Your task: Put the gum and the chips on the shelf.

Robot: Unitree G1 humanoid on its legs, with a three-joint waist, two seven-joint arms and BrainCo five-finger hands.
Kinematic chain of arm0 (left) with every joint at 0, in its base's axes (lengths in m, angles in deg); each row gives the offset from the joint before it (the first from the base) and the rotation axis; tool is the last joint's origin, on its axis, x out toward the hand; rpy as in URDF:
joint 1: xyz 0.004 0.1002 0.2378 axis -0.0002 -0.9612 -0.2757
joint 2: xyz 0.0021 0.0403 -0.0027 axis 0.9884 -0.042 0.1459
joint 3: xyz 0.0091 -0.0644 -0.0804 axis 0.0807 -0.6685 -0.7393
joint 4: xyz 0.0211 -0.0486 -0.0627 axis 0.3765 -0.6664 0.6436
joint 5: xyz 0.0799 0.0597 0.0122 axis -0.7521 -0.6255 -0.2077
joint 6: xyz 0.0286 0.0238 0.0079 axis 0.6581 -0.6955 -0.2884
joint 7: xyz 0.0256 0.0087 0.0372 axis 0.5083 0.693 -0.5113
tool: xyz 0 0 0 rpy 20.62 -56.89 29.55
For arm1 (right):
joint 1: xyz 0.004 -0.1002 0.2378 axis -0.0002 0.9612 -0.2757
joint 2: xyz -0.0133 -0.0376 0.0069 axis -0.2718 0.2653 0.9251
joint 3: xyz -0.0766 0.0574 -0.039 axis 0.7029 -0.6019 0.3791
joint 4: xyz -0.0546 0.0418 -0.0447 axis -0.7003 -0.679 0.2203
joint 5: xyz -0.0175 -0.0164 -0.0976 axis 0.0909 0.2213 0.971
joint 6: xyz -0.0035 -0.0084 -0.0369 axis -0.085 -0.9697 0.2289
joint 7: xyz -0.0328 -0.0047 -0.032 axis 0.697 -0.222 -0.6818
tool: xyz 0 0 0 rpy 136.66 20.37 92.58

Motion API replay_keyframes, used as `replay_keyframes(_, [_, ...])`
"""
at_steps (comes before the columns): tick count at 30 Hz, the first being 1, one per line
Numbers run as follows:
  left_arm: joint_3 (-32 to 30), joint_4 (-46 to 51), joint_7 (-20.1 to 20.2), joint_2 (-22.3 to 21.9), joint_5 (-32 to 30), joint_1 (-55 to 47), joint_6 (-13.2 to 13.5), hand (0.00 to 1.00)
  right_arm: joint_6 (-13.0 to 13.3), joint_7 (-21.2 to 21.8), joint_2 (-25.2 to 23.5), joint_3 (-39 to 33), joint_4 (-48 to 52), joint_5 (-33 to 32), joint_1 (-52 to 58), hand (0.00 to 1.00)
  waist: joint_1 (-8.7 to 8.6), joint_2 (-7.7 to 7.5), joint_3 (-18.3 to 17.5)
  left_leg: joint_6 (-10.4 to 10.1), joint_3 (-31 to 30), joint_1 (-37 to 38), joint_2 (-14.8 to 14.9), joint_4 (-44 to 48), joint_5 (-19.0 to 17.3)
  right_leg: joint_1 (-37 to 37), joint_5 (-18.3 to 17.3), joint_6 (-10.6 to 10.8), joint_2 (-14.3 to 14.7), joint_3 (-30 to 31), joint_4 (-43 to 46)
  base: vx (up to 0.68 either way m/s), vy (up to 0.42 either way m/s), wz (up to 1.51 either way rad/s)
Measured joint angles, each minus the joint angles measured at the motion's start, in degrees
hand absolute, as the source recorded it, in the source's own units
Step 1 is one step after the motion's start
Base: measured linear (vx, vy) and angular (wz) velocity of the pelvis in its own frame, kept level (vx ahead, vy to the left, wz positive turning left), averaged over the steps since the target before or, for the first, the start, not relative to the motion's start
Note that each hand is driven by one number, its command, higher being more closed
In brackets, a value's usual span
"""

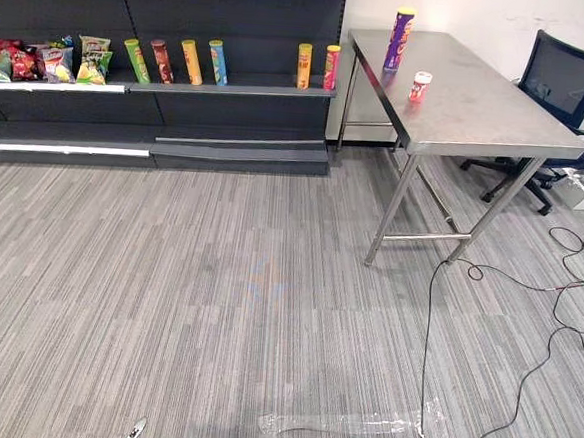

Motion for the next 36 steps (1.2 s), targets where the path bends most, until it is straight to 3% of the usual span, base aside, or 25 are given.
replay_keyframes(1, [0.00, -0.21, 0.06, 0.05, 0.00, 0.07, 0.13, 0.00, 0.04, 0.00, -0.04, -0.02, -0.36, 0.01, -0.24, 0.00, -0.02, 0.50, -0.27, -0.07, -0.19, 0.22, -0.02, -0.15, -0.01, 0.54, 0.02, 0.04, 0.02, -0.42, -0.36, 0.06, 0.001, 0.12])
replay_keyframes(5, [-0.12, -0.29, -0.03, 0.11, -0.03, 0.45, 0.38, 0.00, 0.02, 0.08, -0.33, -0.93, -1.23, 0.02, -1.00, 0.00, 0.05, -0.30, 0.76, -1.09, -0.34, 1.32, -0.01, -0.51, -0.12, 1.79, -0.24, 0.94, -0.03, -1.40, -0.44, 0.03, -0.007, 0.10])
replay_keyframes(8, [-0.22, -0.25, -0.35, 0.11, -0.08, 0.62, 0.39, 0.00, 0.01, 0.12, -0.65, -1.67, -1.19, -0.18, -1.63, 0.00, 0.05, 0.13, 0.97, -1.16, -0.23, 1.47, -0.01, -0.54, -0.17, 1.83, -0.59, 1.47, -0.09, -1.41, -0.32, -0.02, -0.010, 0.00])
replay_keyframes(30, [-0.20, -0.35, -1.03, 0.09, -0.18, 0.68, -0.97, 0.00, -0.05, 0.40, -0.73, -1.95, -1.07, -1.16, -1.64, 0.00, 0.11, -0.27, 1.54, -0.65, 1.40, 2.26, 0.07, -1.99, 0.48, 1.64, -0.41, 1.13, 0.22, -0.54, -0.88, -0.03, -0.008, -0.03])
replay_keyframes(32, [-0.20, -0.34, -1.12, 0.09, -0.19, 0.68, -0.97, 0.00, 0.82, 0.05, -0.74, -1.71, -1.14, -1.03, -1.63, 0.00, 0.13, -0.28, 1.55, -0.97, 1.61, 2.54, 0.09, -1.99, 0.27, 1.74, -0.41, 1.12, 0.24, -0.38, -0.88, -0.01, -0.009, -0.06])
replay_keyframes(36, [-0.17, -0.34, -1.44, 0.13, -0.24, 0.68, -1.05, 0.00, 5.46, -0.41, -0.57, 0.30, -1.14, 1.26, -1.41, 0.00, 0.08, -0.41, 1.64, -1.22, 2.43, 2.84, 0.08, -1.99, 0.08, 1.83, -0.41, 1.13, 0.18, 0.11, -0.78, -0.04, -0.009, -0.08])
